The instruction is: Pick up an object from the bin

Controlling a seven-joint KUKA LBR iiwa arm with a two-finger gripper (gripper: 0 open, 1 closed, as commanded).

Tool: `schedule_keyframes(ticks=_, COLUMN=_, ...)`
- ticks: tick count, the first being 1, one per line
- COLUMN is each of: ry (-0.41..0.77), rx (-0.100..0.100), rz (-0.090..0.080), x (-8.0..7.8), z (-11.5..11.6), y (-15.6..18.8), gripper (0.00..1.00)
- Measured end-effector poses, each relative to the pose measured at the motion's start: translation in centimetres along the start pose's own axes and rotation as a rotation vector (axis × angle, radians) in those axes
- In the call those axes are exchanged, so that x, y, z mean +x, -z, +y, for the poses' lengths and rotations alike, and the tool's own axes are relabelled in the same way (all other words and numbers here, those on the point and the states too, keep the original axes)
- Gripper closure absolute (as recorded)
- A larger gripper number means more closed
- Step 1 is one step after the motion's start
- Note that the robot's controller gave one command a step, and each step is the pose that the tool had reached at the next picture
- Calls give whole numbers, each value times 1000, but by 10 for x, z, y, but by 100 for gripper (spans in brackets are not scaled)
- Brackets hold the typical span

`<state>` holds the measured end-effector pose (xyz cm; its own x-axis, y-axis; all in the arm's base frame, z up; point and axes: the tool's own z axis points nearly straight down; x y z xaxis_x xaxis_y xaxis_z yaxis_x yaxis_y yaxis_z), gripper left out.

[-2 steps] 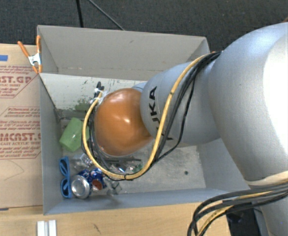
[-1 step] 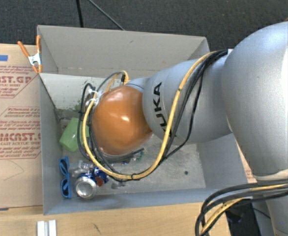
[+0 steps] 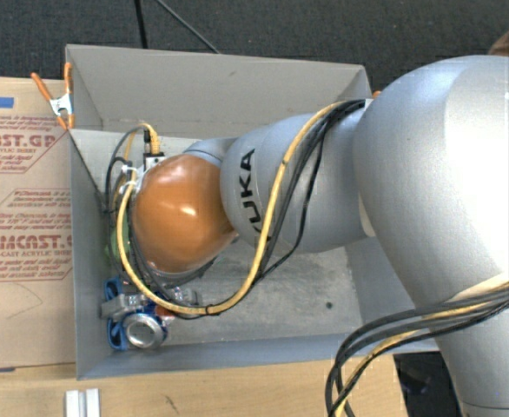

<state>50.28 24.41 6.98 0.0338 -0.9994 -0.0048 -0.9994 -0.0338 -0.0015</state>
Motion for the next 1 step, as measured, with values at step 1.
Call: schedule_keyframes(ticks=1, ry=-3, rx=-1, rz=-2, x=-1, z=0, y=0, gripper=0)
